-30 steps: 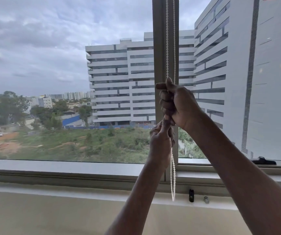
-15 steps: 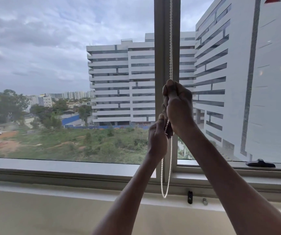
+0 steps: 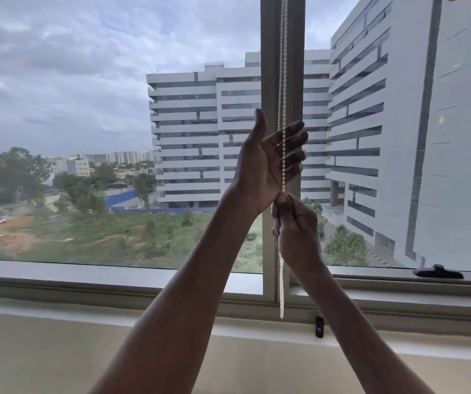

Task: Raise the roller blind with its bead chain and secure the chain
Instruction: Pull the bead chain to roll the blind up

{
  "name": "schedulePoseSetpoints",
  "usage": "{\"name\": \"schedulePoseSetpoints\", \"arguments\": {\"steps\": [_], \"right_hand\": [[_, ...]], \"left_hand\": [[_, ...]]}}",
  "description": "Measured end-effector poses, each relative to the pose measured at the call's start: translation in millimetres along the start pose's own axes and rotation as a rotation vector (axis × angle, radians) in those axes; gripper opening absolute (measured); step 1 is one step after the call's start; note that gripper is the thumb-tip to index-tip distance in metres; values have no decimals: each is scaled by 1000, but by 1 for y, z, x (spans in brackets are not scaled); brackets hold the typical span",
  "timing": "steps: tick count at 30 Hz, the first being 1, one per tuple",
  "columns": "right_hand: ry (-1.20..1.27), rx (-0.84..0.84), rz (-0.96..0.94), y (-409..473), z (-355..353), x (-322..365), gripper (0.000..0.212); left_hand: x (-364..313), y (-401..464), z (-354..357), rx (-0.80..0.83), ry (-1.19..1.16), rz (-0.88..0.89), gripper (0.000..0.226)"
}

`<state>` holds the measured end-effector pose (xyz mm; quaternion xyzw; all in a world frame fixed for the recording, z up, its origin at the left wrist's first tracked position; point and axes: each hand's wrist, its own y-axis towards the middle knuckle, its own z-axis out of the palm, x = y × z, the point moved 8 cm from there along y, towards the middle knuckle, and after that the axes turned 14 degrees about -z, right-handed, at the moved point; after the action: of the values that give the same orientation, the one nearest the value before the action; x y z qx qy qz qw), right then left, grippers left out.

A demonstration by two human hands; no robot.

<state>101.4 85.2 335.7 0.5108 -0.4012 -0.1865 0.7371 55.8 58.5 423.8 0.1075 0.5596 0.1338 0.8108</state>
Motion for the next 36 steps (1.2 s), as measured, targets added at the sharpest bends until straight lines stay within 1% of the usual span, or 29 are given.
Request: {"name": "schedulePoseSetpoints", "arguments": {"steps": [2,4,7,10,14,20,24,25,27,28,30,32,36], "right_hand": [[5,7,11,0,0,0,37],[1,12,20,-1,0,1,37],[7,6,30,-1,-1,1,38],[-11,3,25,0,-4,1,40],[-34,37,25,2,-6,0,42],[114,63,83,4,-5,-4,36],[275,209,212,-3,-3,-12,35],[299,247,248,-4,-4,-12,40],[331,271,305,-1,-7,-13,55],[340,259,321,4,-9,-13,58],[359,227,319,20,-10,-7,58],[365,213,308,38,-8,2,55],[384,262,356,63,10,19,49]], "left_hand": [[-4,1,6,13,-91,-7,61],[-3,3,5,-33,-142,-7,51],[1,1,0,-131,-170,30,36],[0,-2,-1,-178,-170,88,29],[1,-6,-2,-174,-177,135,28],[0,-10,3,-141,-191,181,30],[2,-14,0,-124,-176,203,32],[6,-15,-3,-127,-171,206,33],[18,-18,-12,-146,-158,203,34],[26,-20,-17,-154,-165,196,34],[47,-23,-26,-170,-191,182,34],[66,-27,-36,-231,-156,172,33],[94,-30,-43,-287,-122,148,32]]}}
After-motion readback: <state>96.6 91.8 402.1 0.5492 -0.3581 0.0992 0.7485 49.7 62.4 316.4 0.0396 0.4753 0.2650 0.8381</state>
